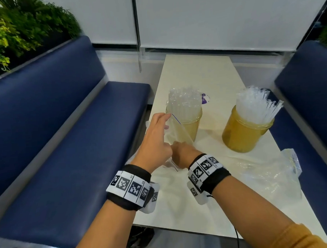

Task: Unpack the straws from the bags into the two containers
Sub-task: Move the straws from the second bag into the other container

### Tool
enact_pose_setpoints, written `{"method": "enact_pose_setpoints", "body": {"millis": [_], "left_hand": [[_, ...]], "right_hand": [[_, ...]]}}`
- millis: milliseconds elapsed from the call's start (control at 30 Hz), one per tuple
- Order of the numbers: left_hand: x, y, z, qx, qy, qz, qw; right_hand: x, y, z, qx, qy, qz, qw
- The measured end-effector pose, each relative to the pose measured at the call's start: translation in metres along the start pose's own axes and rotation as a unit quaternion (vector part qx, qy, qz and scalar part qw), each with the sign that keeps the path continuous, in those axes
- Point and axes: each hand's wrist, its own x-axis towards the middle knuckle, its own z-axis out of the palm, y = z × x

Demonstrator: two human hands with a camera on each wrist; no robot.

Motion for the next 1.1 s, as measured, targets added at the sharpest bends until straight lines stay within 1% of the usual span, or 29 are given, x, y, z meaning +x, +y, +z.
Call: {"method": "enact_pose_setpoints", "body": {"millis": [100,167,233,333,467,567,633,667,733,800,833,867,933,967,1000,1033,1100], "left_hand": [[-0.003,-0.001,-0.003,-0.001,0.002,0.002,1.000],[-0.005,-0.001,-0.005,-0.001,0.005,0.000,1.000],[-0.006,-0.001,-0.007,-0.002,0.006,-0.003,1.000],[-0.009,-0.004,-0.008,0.012,0.009,0.005,1.000],[-0.013,-0.010,-0.009,0.070,-0.013,0.029,0.997],[-0.015,-0.012,-0.004,0.117,-0.021,0.011,0.993],[-0.015,-0.016,0.002,0.128,-0.004,-0.005,0.992],[-0.015,-0.018,0.005,0.127,0.016,-0.009,0.992],[-0.012,-0.019,0.009,0.126,0.076,-0.015,0.989],[-0.007,-0.019,0.008,0.116,0.127,-0.018,0.985],[-0.004,-0.019,0.007,0.104,0.142,-0.014,0.984],[-0.002,-0.019,0.006,0.090,0.150,-0.009,0.984],[0.001,-0.016,0.003,0.059,0.159,0.008,0.985],[0.002,-0.013,0.002,0.043,0.163,0.018,0.985],[0.003,-0.010,0.001,0.024,0.167,0.027,0.985],[0.003,-0.007,0.001,0.007,0.168,0.033,0.985],[0.004,-0.004,0.001,-0.014,0.170,0.029,0.985]], "right_hand": [[-0.005,-0.002,0.005,0.006,0.039,-0.002,0.999],[-0.006,-0.002,0.009,-0.011,0.062,-0.019,0.998],[-0.007,-0.002,0.009,-0.018,0.060,-0.033,0.998],[-0.008,0.004,0.003,0.031,0.046,-0.040,0.998],[-0.022,0.010,-0.027,0.040,0.032,-0.062,0.997],[-0.046,0.011,-0.065,0.054,0.052,-0.083,0.994],[-0.066,0.012,-0.088,0.088,0.082,-0.091,0.989],[-0.075,0.012,-0.098,0.099,0.098,-0.099,0.985],[-0.090,0.011,-0.111,0.123,0.127,-0.118,0.977],[-0.099,0.010,-0.118,0.179,0.166,-0.135,0.960],[-0.100,0.009,-0.120,0.215,0.201,-0.143,0.945],[-0.098,0.008,-0.119,0.258,0.241,-0.149,0.924],[-0.091,0.003,-0.114,0.355,0.323,-0.165,0.861],[-0.086,-0.001,-0.109,0.387,0.359,-0.172,0.832],[-0.078,-0.006,-0.102,0.401,0.383,-0.173,0.814],[-0.071,-0.011,-0.094,0.404,0.398,-0.171,0.806],[-0.060,-0.020,-0.081,0.384,0.417,-0.164,0.807]]}}
